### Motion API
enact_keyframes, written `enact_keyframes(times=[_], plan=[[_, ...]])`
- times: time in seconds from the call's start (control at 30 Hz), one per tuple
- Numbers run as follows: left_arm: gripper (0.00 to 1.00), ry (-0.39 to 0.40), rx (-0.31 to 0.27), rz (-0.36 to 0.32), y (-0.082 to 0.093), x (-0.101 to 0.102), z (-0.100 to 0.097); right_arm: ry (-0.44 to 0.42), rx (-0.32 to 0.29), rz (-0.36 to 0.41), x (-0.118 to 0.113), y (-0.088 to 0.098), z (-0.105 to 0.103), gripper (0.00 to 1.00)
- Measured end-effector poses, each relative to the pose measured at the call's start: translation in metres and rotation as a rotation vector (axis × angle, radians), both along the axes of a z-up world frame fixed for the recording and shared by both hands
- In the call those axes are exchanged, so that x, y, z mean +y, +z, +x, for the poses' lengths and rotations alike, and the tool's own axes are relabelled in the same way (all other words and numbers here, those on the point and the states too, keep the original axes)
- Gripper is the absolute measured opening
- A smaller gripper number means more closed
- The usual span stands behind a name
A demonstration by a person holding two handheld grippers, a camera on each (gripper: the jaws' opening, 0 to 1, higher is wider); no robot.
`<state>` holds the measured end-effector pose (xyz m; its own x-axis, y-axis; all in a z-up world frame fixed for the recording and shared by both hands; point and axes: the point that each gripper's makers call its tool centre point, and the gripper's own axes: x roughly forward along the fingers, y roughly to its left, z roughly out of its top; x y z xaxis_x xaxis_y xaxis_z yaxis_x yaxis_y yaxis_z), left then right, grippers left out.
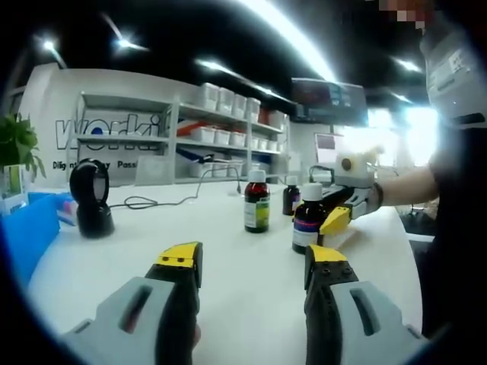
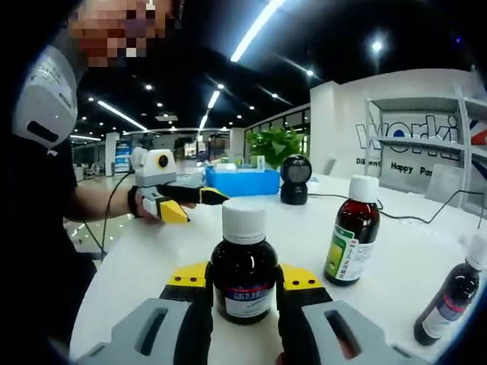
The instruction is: Rotate the medicine bottle to make it face forward pick up the medicine bottle inspect the drug traceability code place the medicine on the table
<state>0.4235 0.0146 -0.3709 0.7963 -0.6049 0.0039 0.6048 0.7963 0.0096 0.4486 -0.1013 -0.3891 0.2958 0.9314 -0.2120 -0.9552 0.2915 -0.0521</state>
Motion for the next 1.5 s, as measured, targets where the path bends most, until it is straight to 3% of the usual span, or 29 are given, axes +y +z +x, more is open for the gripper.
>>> enact_keyframes(times=[0.33,0.67,0.87,1.17,1.33,1.4,1.5], plan=[[0.45,-0.006,-0.002,0.001,0.0005,-0.0013,-0.0010,-0.204,-0.001,0.023,-0.0009,0.0011,-0.0036,0.28],[0.45,-0.003,-0.005,0.003,0.0010,-0.0009,-0.0011,-0.462,-0.012,0.047,-0.0071,0.0010,-0.0014,0.28],[0.45,-0.004,-0.006,0.003,0.0012,-0.0013,-0.0013,-0.541,-0.013,0.063,-0.0082,-0.0005,-0.0008,0.28],[0.45,-0.006,-0.010,0.002,0.0019,-0.0014,-0.0016,-0.531,-0.026,0.050,-0.0091,-0.0028,-0.0002,0.28],[0.45,-0.004,-0.013,0.003,0.0021,-0.0008,-0.0016,-0.420,-0.048,0.021,-0.0033,-0.0038,-0.0079,0.44],[0.45,-0.006,-0.012,0.003,0.0020,-0.0011,-0.0017,-0.370,-0.066,-0.016,-0.0040,-0.0059,-0.0085,0.45],[0.45,-0.007,-0.014,0.003,0.0024,-0.0010,-0.0018,-0.299,-0.011,0.011,-0.0053,-0.0032,-0.0078,0.46]])
